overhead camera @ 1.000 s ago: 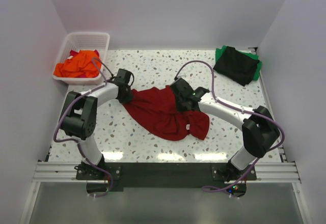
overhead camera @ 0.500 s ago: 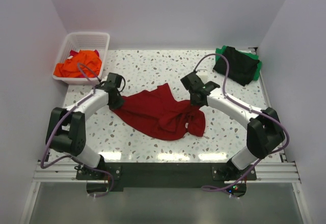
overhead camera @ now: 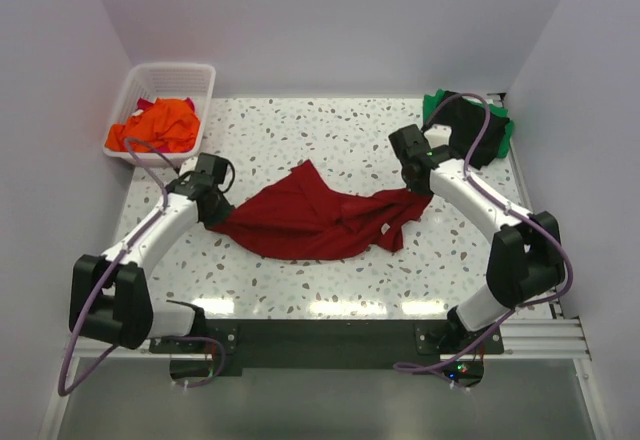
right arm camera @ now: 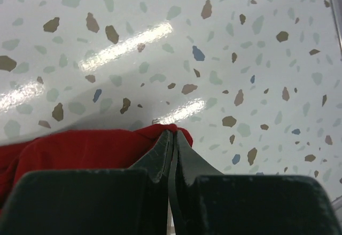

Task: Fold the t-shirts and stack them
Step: Flatten the tshirt out

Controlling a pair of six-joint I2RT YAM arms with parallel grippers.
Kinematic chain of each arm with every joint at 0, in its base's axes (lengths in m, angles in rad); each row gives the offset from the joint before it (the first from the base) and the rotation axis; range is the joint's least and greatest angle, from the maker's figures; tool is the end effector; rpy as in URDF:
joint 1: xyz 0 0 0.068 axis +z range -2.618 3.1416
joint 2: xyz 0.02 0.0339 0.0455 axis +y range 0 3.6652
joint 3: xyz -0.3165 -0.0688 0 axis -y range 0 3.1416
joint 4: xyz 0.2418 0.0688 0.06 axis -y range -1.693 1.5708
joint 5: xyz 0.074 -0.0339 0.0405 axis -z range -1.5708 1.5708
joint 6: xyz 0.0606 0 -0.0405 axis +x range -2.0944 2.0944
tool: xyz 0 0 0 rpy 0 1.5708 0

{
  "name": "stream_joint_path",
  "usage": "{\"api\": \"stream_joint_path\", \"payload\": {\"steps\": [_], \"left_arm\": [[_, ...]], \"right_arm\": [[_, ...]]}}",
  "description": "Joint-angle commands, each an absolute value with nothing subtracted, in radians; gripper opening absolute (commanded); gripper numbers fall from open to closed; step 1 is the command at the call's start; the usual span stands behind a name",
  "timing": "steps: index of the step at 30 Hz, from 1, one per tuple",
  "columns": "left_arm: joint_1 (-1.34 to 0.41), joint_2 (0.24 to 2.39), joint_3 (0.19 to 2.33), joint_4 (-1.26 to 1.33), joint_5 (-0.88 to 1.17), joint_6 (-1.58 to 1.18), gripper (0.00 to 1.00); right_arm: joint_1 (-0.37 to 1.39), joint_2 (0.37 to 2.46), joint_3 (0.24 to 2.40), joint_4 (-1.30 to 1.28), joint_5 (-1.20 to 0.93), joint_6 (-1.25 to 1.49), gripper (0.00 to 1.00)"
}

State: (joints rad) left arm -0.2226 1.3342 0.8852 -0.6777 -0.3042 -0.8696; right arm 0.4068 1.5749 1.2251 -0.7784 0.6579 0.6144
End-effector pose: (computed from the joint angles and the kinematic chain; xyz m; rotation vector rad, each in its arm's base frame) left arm 0.2443 -0.0367 0.2512 -0.9146 2.4440 0.0358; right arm 0.3097 0.0931 0.2933 0.4336 2.3766 -0.4525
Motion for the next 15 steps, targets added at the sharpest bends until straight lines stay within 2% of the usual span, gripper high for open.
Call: {"api": "stream_joint_path", "payload": {"steps": [1,15], "left_arm": [[-0.212,1.237,0.856,-0.797,-0.386,-0.951,0.0],[-0.213,0.968,0.903,-1.055,-0.483,-1.048,0.0]], "right_arm": [[0.39,1.539,1.292,-0.854,0.81,0.698,0.0],[0.362,1.499,1.273,-1.035,0.965,0.865,0.0]]}}
